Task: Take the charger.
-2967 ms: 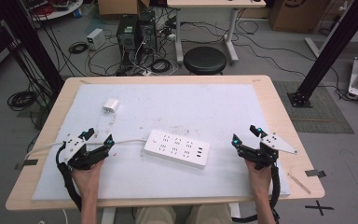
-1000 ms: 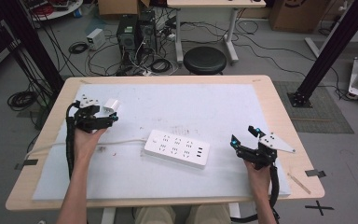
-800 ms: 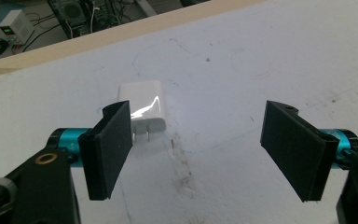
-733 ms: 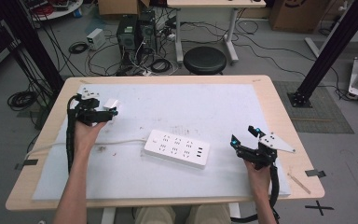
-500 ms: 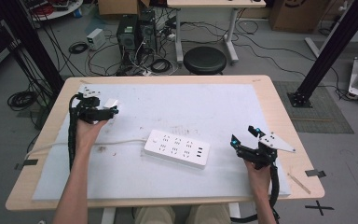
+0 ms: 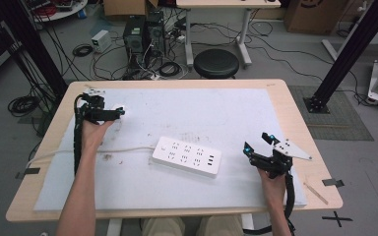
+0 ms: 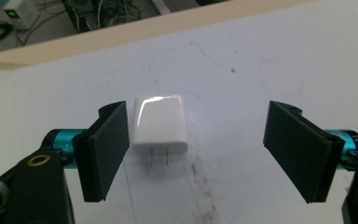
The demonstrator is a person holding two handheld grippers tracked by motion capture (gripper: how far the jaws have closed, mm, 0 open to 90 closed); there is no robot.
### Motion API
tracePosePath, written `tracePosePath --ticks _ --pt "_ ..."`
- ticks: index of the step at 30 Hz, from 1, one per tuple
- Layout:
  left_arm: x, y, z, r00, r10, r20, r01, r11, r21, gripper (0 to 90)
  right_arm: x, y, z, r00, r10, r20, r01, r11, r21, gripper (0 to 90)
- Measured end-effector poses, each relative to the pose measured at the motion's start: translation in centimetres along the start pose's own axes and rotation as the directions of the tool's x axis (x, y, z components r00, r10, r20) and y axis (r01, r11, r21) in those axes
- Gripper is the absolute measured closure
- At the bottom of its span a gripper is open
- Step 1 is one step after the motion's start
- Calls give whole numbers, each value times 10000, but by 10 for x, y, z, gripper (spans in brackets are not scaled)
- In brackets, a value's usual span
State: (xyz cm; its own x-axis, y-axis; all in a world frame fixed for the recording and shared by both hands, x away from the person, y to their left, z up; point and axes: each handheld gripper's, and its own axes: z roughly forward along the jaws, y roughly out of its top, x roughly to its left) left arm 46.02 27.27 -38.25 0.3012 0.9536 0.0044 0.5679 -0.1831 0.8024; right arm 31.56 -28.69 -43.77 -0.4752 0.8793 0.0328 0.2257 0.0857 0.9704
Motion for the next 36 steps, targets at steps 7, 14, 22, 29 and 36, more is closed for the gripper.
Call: tracePosePath --ticks 7,14,22,29,36 --pt "7 -3 34 9998 45 171 -57 9973 735 224 0 0 0 10000 -16 -26 16 10000 -4 210" --pt "12 -12 50 9999 22 120 -34 9949 1006 224 0 0 0 10000 -42 -5 42 10000 -4 210" --pt "19 -19 60 9999 23 -140 -11 9964 851 225 0 0 0 10000 -61 15 61 10000 -2 210" --pt "24 -23 66 9995 -311 -65 316 9961 827 233 1 0 0 10000 -30 50 30 10000 60 211" --pt "26 -26 70 9997 -256 -41 259 9965 798 269 1 0 0 10000 -63 56 62 10000 23 210"
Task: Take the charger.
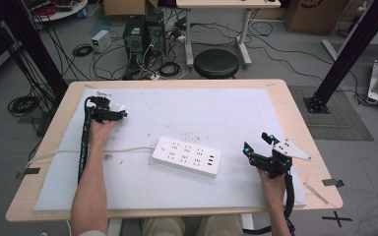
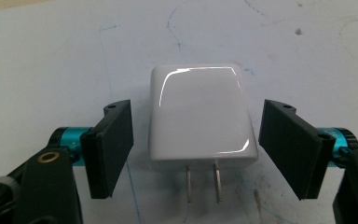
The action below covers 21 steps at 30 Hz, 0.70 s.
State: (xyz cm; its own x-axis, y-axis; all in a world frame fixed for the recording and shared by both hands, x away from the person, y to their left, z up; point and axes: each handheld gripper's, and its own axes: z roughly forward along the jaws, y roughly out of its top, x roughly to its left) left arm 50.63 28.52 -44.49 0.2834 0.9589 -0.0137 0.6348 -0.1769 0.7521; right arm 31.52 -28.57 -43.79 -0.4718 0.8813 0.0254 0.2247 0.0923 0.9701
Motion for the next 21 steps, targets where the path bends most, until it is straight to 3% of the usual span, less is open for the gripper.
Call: tracePosePath --ticks 3,21 --pt "0 0 0 9999 138 -21 -138 9999 -17 291 0 0 0 10000 -35 -14 35 10000 -21 210" --pt "0 -2 3 9999 111 53 -111 9999 10 408 0 0 1 9999 -114 21 114 9999 28 210"
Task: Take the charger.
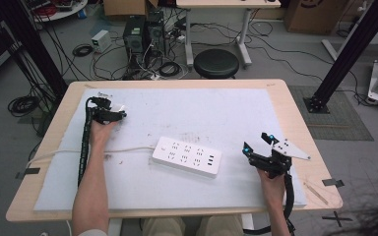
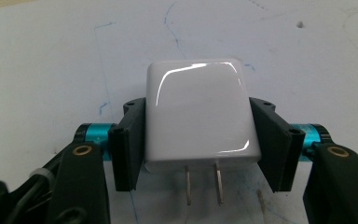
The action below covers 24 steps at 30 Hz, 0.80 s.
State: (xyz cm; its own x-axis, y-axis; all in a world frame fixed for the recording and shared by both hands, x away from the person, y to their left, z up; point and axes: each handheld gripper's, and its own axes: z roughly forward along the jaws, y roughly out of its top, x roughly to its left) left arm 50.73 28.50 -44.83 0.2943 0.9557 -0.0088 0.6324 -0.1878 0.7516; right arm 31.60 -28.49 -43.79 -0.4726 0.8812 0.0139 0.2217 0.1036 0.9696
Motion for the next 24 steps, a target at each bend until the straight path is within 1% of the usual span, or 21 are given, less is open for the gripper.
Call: tracePosePath --ticks 1,5,6,7,9,10,13,15,17,19,20,23,24 --pt "1 0 -1 10000 92 14 -92 9999 56 423 0 0 0 10000 -2 18 2 10000 36 210" --pt "0 0 0 10000 84 -9 -84 10000 11 424 1 0 0 10000 27 -10 -27 10000 70 211" --pt "0 0 0 10000 60 2 -60 10000 24 424 0 0 1 10000 -69 -5 69 10000 12 211" --pt "0 0 0 10000 60 2 -60 10000 24 424 0 0 1 10000 -69 -5 69 10000 12 211" --pt "0 0 0 10000 60 2 -60 10000 24 424 1 0 1 10000 16 -7 -16 10000 78 211" --pt "-1 0 -1 10000 79 5 -79 10000 58 425 1 0 1 10000 -71 9 71 10000 69 211" --pt "-4 3 -3 9993 379 1 -379 9992 116 425 1 0 1 10000 -72 16 71 9999 126 211" --pt "-7 5 -7 9982 585 113 -587 9982 128 425 2 1 2 10000 -66 30 65 9998 180 211" --pt "-11 8 -10 9967 789 194 -791 9968 110 425 2 1 2 9999 -162 44 161 9997 173 211" --pt "-16 10 -15 9959 865 250 -867 9962 88 425 3 1 2 9999 -109 30 109 9996 251 211" --pt "-18 12 -19 9953 921 299 -924 9957 93 425 3 1 2 9999 -146 44 144 9995 268 211" --pt "-26 15 -29 9934 1052 460 -1047 9944 -125 425 4 1 3 9996 -268 35 267 9992 306 211" --pt "-26 15 -29 9934 1052 460 -1047 9944 -125 425 4 1 3 9996 -268 35 267 9992 306 211"
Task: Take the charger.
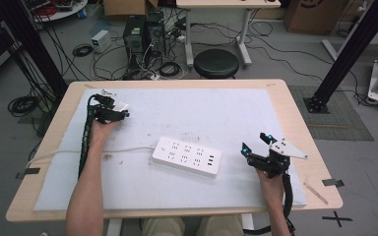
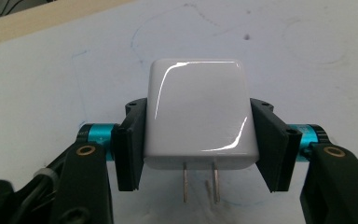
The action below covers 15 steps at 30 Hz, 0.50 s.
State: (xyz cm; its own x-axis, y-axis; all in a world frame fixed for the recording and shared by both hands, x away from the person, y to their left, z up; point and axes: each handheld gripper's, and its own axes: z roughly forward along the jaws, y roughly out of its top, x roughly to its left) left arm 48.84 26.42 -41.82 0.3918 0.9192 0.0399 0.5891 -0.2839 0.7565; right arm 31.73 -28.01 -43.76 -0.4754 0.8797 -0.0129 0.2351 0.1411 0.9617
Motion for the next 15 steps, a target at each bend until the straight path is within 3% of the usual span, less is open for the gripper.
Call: tracePosePath --ticks 1,4,9,12,13,14,15 --pt "-7 2 -10 9997 187 140 -185 9998 -117 425 1 0 1 10000 -72 23 72 9999 72 211" --pt "-14 2 -21 9992 181 346 -172 9995 -260 425 1 0 1 9999 -107 32 106 9999 92 211" --pt "-37 -1 -42 9962 431 755 -391 9978 -543 425 0 0 1 10000 8 4 -8 9999 125 211" --pt "-55 -4 -53 9924 798 935 -761 9962 -430 425 1 0 1 10000 71 23 -71 9999 123 211" --pt "-55 -4 -53 9924 798 935 -761 9962 -430 425 1 0 1 10000 71 23 -71 9999 123 211" --pt "-68 -5 -60 9885 1192 931 -1150 9921 -493 425 0 0 1 10000 91 5 -91 9999 137 211" --pt "-68 -5 -60 9885 1192 931 -1150 9921 -493 425 0 0 1 10000 91 5 -91 9999 137 211"
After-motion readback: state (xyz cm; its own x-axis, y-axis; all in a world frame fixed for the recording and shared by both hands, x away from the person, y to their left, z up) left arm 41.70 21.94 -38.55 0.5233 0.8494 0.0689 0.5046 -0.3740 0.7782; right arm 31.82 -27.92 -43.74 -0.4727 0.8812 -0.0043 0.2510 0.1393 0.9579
